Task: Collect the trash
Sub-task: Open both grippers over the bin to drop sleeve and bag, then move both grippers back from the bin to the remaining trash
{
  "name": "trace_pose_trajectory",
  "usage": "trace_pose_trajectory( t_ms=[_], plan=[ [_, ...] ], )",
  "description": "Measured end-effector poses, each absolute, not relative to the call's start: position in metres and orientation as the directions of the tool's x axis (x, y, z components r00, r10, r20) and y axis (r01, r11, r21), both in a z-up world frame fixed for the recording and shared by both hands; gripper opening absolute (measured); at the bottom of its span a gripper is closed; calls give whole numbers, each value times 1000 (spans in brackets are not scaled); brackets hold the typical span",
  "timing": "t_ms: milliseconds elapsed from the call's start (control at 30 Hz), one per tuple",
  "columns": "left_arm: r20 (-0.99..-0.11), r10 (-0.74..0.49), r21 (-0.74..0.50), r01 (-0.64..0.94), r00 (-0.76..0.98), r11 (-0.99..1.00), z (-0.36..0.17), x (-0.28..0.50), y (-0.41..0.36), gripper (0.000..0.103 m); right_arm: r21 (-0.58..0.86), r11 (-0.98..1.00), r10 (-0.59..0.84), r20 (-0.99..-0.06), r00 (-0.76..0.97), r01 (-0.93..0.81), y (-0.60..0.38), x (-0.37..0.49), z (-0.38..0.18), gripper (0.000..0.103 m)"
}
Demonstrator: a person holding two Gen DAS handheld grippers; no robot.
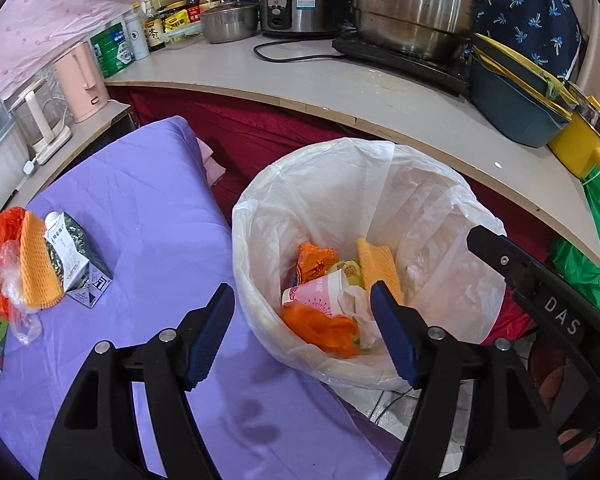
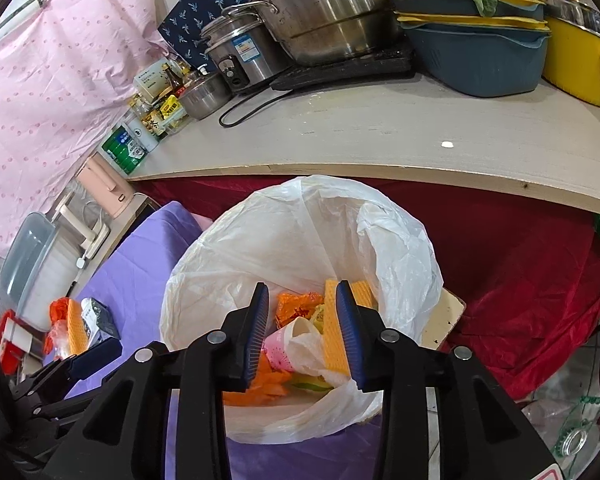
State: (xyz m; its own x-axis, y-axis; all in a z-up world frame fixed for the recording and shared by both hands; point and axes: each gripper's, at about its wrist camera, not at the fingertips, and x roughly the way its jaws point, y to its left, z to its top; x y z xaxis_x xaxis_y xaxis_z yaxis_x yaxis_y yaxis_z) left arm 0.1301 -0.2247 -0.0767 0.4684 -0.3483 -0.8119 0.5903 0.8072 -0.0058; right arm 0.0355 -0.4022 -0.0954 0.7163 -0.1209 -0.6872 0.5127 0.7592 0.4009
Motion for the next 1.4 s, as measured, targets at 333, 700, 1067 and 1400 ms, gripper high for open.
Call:
trace_pose_trajectory(
  t_ms=[333,700,1067,1400],
  plan=[
    [-792,-342,3,563,506,827,-61,128,-203,67,397,787,-116,-658,744,473,-379,36,-70,42],
    [-774,-315,-6,491,550,871,-47,136,-151,68,365,830,-96,-652,752,422,-337,43,-52,53],
    [-761,-259,-19,379,594,925,-42,148,-75,76,348,880,-12,-663,748,323,-265,67,-48,56],
    [-768,-194,-24,277,610,961,-48,156,1,79,333,913,63,-685,726,235,-204,89,-55,56]
  ],
)
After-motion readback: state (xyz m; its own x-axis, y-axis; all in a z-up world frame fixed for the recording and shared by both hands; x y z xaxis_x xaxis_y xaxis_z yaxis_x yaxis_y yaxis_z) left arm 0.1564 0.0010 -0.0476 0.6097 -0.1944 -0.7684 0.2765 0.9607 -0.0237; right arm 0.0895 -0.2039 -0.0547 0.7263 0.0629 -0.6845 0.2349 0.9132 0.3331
